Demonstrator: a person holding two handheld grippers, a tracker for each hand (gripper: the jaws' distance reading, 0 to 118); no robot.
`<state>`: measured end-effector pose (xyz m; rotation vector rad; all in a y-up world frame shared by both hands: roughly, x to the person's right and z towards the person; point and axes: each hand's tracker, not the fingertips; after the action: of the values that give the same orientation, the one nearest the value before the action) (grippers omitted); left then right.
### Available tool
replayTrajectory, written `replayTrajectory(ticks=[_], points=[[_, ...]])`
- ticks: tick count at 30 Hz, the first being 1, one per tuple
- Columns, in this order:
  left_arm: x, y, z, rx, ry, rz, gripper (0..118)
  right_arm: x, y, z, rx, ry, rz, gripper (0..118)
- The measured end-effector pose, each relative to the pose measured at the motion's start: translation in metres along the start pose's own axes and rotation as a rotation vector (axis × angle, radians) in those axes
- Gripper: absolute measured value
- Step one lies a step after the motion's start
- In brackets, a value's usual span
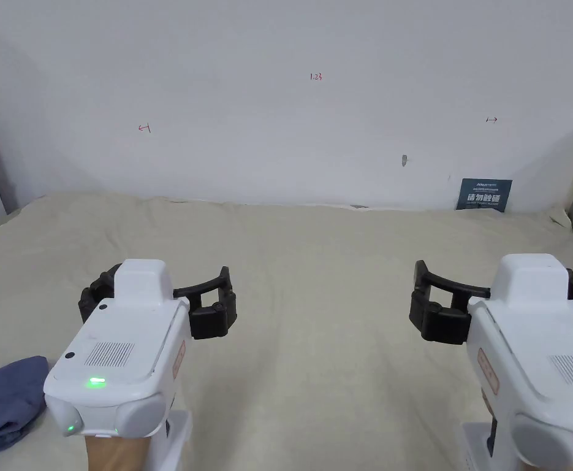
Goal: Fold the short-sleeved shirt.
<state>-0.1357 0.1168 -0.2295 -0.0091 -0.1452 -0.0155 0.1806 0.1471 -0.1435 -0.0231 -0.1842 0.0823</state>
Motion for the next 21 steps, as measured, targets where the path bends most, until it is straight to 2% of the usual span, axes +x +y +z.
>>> replayTrajectory(ticks=[11,14,18,21], points=[[-0.003,0.0,0.002,0.001,0.005,0.004,118,-0.008,0.004,-0.004,-0.059,-0.022,0.004,118],[-0.005,0.001,0.003,0.002,0.003,0.017,118,-0.005,0.009,-0.01,-0.205,-0.029,-0.093,118],[-0.007,0.002,0.003,0.005,0.006,0.019,118,-0.003,0.02,-0.024,-0.494,-0.148,-0.176,118],[-0.009,0.003,0.004,0.008,0.008,0.021,118,0.005,0.021,-0.033,-0.623,-0.171,-0.252,118]])
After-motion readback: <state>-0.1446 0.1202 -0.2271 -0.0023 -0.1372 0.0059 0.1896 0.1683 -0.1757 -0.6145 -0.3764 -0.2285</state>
